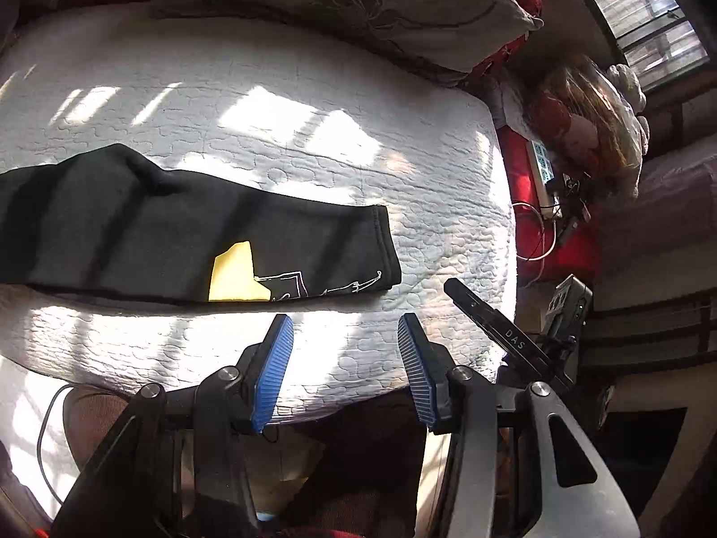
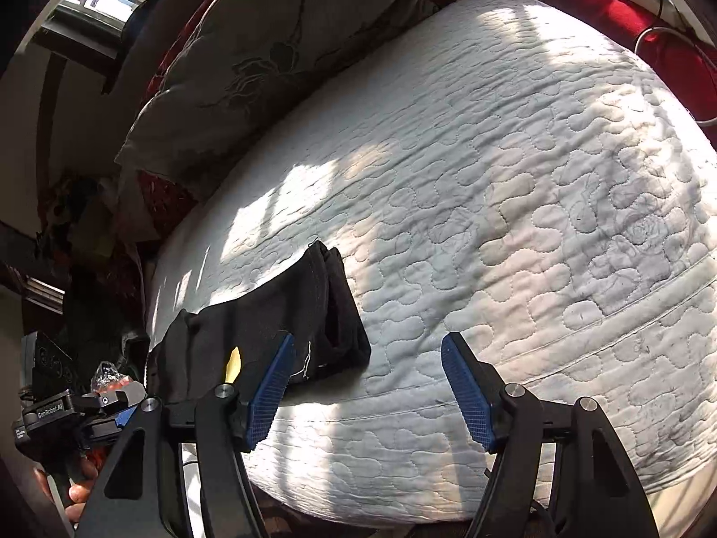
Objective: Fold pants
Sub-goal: 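Move both open grippers back to the folded black pants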
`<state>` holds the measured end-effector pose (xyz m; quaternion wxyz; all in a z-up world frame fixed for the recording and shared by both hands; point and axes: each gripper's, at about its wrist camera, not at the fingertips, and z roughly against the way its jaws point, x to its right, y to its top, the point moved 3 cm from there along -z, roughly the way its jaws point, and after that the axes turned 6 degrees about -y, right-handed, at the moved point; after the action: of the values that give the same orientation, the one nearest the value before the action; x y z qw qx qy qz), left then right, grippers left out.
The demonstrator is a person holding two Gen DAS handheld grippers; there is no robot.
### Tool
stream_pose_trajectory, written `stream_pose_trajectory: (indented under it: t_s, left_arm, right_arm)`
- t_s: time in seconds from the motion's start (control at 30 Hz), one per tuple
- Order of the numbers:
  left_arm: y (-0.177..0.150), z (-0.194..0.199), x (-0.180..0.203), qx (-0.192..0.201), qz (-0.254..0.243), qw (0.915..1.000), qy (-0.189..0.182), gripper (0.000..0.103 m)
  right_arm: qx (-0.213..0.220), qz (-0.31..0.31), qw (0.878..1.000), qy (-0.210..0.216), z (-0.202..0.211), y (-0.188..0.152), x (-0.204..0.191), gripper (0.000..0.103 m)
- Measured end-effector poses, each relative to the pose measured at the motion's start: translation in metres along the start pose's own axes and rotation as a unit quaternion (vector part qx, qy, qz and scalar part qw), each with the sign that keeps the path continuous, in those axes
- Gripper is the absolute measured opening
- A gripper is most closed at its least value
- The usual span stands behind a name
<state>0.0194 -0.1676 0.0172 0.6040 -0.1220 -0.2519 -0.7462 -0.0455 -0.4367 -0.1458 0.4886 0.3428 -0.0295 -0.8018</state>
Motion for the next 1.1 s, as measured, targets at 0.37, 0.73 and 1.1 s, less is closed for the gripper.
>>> stream_pose_trajectory:
  t_s: [0.37,0.73,1.1]
  left_arm:
    - [0.000,0.160,0.167,0.065,-0.128,0.9878,0.060,0.047]
    - [0.002,0.192,0.149,0.141,-0.092,0.9856,0.016,0.089]
    - [-0.048,-0.082,-0.068,-0.035,0.149,0.9879,-0.021,0.022]
  right_arm:
    - [0.031,-0.004,0.998,0.052,0.022,0.001,0.003,0.071]
    - [0.068,0.016,0.995,0.066,0.053,0.006,-0.007,0.076]
    - [-0.004,0.044,0.998,0.048,0.001,0.036,-0.021,0.076]
